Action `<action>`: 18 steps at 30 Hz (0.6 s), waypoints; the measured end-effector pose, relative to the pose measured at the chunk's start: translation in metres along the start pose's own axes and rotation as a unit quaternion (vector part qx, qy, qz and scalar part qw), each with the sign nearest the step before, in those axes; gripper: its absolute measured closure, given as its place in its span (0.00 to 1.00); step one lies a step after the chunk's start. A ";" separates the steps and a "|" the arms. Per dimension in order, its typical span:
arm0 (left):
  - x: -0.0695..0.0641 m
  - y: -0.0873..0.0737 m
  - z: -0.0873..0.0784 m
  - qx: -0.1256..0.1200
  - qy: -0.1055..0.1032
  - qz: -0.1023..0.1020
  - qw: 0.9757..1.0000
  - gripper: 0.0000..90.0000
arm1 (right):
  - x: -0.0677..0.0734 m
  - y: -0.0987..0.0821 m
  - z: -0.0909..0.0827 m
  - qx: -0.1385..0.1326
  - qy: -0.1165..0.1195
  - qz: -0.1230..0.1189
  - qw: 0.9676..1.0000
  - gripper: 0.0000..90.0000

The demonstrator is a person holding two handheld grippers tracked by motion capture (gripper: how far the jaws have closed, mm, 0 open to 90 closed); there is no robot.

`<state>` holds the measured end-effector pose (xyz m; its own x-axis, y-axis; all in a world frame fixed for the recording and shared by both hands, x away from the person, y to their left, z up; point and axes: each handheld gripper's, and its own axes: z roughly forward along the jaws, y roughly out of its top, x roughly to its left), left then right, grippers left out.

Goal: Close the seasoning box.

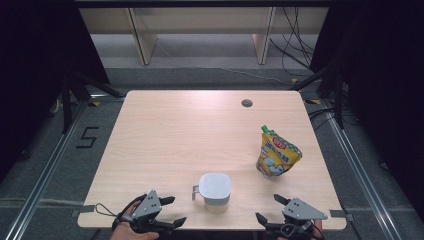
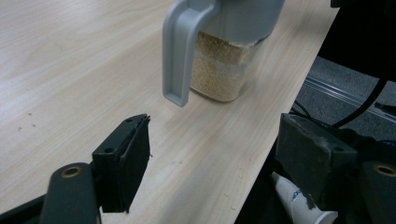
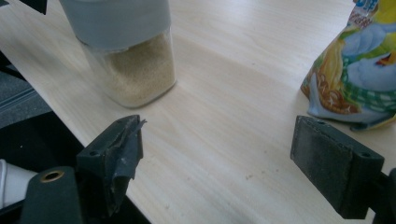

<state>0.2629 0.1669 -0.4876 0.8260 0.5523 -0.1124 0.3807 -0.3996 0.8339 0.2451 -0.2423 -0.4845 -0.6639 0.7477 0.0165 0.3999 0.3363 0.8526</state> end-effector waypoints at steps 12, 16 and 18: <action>-0.002 -0.002 0.000 0.006 0.003 0.000 1.000 0.27 | -0.003 -0.007 -0.006 0.013 -0.018 -0.005 1.000 0.21; -0.002 -0.002 0.002 0.004 0.000 0.000 1.000 0.27 | -0.005 -0.007 -0.007 0.013 -0.020 0.006 1.000 0.21; 0.000 -0.001 0.001 0.012 0.001 0.009 1.000 0.27 | -0.004 -0.008 -0.007 0.020 -0.026 0.013 0.999 0.21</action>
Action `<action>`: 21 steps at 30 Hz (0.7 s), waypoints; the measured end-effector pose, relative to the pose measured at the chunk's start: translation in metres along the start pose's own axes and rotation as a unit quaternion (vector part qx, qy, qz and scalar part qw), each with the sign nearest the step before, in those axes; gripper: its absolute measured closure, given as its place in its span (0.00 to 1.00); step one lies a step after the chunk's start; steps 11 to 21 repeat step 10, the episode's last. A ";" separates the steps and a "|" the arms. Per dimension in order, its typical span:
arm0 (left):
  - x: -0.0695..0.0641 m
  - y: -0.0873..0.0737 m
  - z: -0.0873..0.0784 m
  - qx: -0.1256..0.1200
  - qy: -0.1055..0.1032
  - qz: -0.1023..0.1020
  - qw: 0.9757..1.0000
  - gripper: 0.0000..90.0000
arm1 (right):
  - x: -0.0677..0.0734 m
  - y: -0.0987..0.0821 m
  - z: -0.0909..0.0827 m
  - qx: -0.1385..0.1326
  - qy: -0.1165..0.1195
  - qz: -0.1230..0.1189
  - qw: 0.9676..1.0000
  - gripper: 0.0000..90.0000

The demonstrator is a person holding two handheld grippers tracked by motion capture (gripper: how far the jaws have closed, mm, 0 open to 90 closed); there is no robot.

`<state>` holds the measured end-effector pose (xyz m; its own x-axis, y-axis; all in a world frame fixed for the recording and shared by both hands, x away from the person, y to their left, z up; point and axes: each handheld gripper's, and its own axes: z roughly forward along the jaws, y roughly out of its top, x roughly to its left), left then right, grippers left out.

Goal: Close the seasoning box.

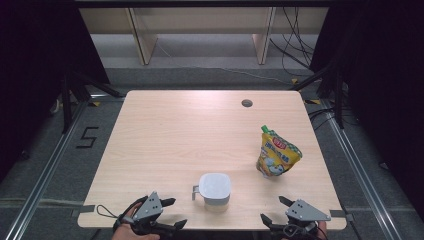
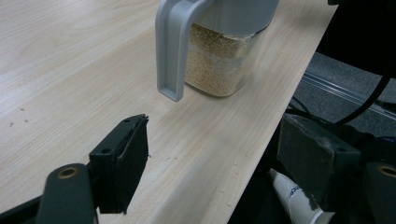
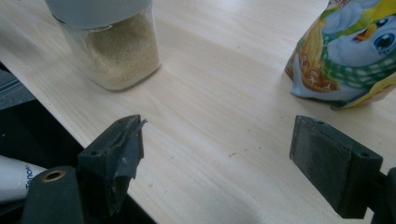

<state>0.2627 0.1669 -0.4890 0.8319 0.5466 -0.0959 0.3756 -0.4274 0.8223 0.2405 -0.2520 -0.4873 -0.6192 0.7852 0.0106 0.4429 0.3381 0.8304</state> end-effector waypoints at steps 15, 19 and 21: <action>0.001 0.001 0.001 -0.011 0.001 -0.005 1.000 0.26 | -0.001 -0.001 0.003 0.011 0.002 -0.008 1.000 0.21; 0.001 0.001 0.001 -0.011 0.001 -0.005 1.000 0.26 | -0.001 -0.001 0.003 0.011 0.002 -0.008 1.000 0.21; 0.001 0.001 0.001 -0.011 0.001 -0.005 1.000 0.26 | -0.001 -0.001 0.003 0.011 0.002 -0.008 1.000 0.21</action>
